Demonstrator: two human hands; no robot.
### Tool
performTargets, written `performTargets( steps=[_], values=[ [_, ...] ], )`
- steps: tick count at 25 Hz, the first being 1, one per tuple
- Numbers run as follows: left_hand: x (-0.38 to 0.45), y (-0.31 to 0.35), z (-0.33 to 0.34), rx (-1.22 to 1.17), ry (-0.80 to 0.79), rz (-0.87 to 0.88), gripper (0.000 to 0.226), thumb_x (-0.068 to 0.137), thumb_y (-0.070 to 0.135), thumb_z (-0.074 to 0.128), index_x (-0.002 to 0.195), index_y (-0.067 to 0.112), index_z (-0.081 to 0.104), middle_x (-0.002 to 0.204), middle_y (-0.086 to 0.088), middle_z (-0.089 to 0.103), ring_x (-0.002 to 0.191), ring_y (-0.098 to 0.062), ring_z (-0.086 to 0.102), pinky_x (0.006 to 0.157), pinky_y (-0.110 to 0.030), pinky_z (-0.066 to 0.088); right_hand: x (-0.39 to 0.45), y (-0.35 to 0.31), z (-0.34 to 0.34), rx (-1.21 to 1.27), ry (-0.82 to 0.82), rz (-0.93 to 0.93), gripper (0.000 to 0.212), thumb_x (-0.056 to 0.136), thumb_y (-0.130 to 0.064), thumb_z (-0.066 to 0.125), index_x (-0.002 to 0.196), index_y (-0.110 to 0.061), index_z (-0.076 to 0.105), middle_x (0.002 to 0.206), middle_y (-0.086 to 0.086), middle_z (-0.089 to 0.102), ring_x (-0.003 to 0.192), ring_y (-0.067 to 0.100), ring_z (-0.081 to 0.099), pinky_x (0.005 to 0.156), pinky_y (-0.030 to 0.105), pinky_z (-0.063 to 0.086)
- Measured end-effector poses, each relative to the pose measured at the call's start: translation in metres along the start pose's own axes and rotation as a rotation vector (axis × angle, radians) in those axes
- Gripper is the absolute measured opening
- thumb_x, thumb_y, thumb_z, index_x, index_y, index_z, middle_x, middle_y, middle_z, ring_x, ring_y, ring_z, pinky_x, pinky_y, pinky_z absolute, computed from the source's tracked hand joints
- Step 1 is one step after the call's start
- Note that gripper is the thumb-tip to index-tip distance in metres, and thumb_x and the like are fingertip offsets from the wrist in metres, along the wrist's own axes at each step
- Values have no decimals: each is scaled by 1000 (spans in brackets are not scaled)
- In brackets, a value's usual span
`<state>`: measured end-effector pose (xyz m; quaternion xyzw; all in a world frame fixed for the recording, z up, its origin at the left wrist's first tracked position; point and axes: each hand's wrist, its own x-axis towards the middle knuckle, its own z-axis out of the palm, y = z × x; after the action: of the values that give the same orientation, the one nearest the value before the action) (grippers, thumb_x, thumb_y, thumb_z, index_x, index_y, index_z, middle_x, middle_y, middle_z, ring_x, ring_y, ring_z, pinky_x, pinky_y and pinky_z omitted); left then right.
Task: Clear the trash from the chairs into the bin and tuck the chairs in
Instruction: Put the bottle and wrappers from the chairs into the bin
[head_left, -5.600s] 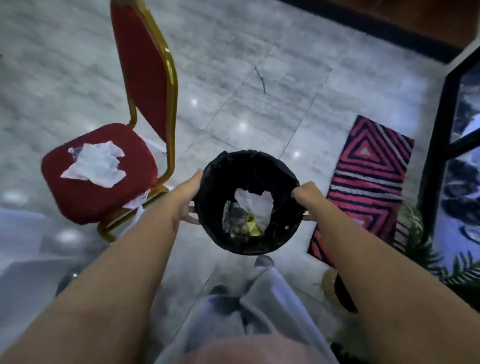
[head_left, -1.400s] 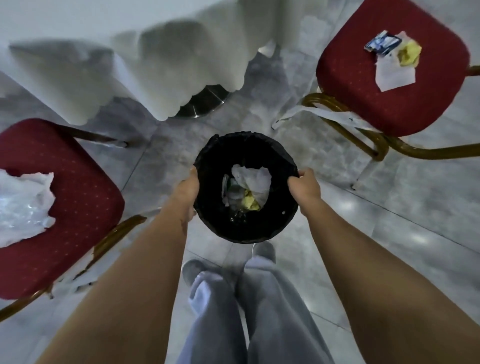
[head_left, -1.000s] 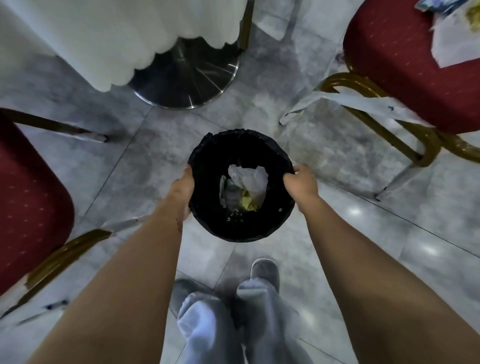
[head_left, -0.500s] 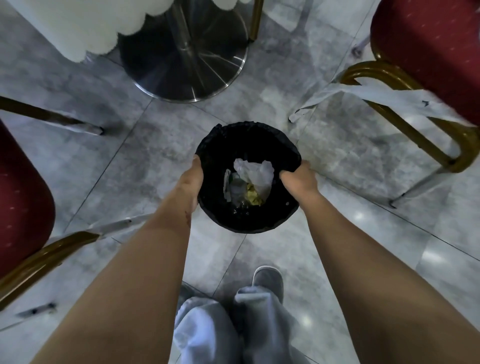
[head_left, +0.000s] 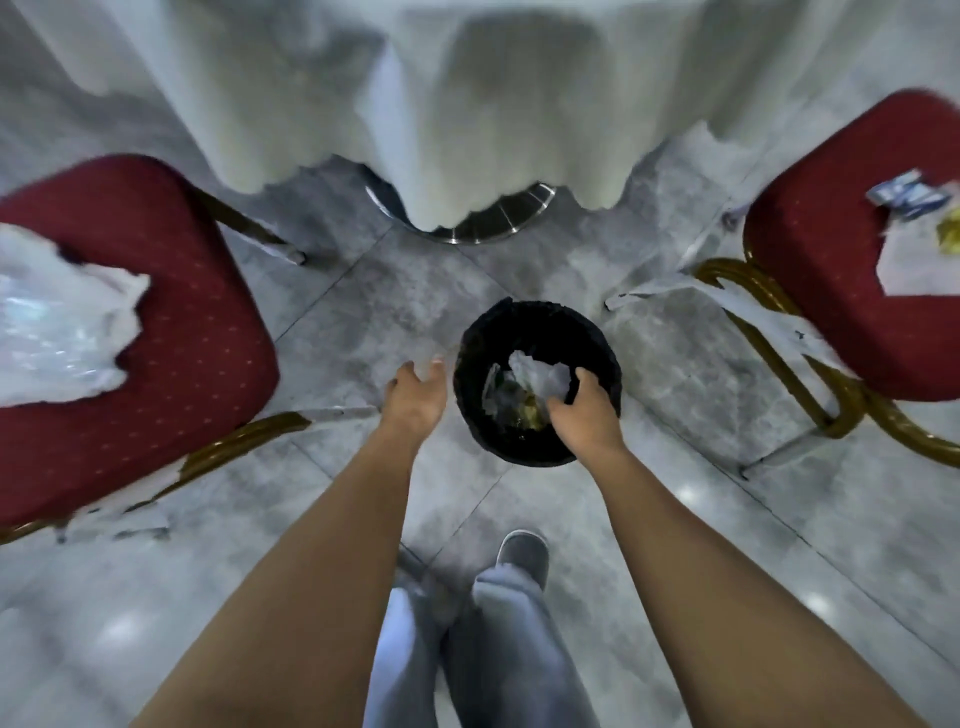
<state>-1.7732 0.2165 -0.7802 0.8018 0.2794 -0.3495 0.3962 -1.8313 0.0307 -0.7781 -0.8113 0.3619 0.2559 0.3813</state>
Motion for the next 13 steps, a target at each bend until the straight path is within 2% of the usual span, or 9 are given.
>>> performTargets(
  steps=[2,6,10,13],
  values=[
    [-24,-7,-44,12,76,43,69,99,54,36,152,12,27,156,-17,28,141,-36,31,114,-45,30,-35,-34,10,-41,-17,-67,62,95,-26,56,151,-15,31,150,13,41,129,34,49,99,40,44],
    [-58,-29,-130,-9,205,87,67,100,48,40,151,7,28,154,-19,31,141,-36,31,115,-42,27,-85,-98,48,-91,-94,-177,63,98,-30,54,153,-14,28,156,11,35,139,32,39,111,42,36],
    [-72,-73,-223,-94,379,67,63,99,45,44,149,8,33,150,-18,38,138,-36,35,112,-42,29,-132,-167,105,-93,-194,-266,68,97,-36,56,155,-15,25,158,9,32,141,29,36,110,39,35],
    [-70,-106,-275,-162,430,10,62,99,44,44,148,7,34,150,-16,39,138,-33,37,112,-42,30,-155,-210,148,-102,-231,-336,72,96,-39,57,155,-16,24,159,8,31,143,27,35,112,42,34]
  ],
)
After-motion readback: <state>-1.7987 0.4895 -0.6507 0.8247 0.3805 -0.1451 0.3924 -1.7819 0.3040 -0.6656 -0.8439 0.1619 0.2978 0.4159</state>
